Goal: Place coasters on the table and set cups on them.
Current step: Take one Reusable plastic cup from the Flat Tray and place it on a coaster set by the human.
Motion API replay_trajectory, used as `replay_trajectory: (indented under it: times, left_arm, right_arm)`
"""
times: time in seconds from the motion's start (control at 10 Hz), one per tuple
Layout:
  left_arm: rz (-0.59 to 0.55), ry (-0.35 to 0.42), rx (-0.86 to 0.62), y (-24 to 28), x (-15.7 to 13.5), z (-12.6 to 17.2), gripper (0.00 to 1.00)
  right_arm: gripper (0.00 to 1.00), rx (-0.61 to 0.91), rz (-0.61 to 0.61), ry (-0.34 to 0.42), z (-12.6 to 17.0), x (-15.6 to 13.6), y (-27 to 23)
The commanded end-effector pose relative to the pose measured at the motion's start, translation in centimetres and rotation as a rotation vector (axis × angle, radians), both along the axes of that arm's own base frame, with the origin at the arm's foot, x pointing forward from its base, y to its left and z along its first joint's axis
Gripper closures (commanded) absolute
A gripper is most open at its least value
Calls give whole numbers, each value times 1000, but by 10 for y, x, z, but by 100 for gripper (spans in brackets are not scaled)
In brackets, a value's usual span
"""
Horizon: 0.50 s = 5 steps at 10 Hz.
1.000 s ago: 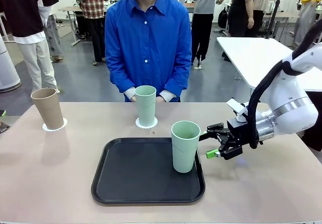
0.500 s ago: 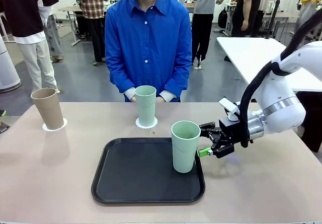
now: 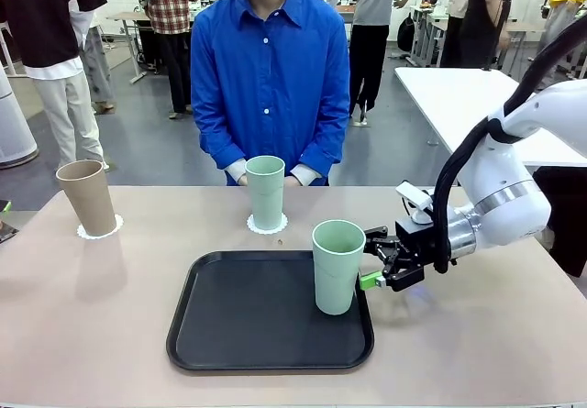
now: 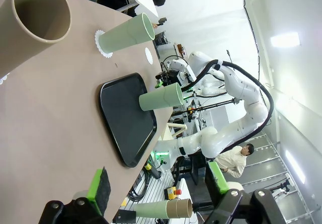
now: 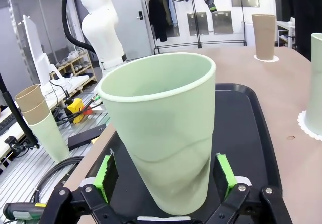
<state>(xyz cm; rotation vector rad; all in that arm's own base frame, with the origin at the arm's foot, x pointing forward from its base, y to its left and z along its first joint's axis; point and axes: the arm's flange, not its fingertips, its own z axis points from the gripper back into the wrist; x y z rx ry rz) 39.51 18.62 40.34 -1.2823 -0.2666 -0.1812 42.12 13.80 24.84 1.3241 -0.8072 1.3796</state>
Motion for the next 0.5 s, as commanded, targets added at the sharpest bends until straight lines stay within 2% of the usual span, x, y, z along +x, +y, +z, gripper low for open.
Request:
replay_trajectory:
  times: [0.0, 0.4]
  left_arm:
    - [-3, -4, -7, 1, -1, 2, 0]
    - [-3, -4, -7, 1, -1, 2, 0]
  right_arm:
    - [0, 15, 30, -18, -6, 4, 9]
    - [0, 6, 51, -7, -15, 10, 22]
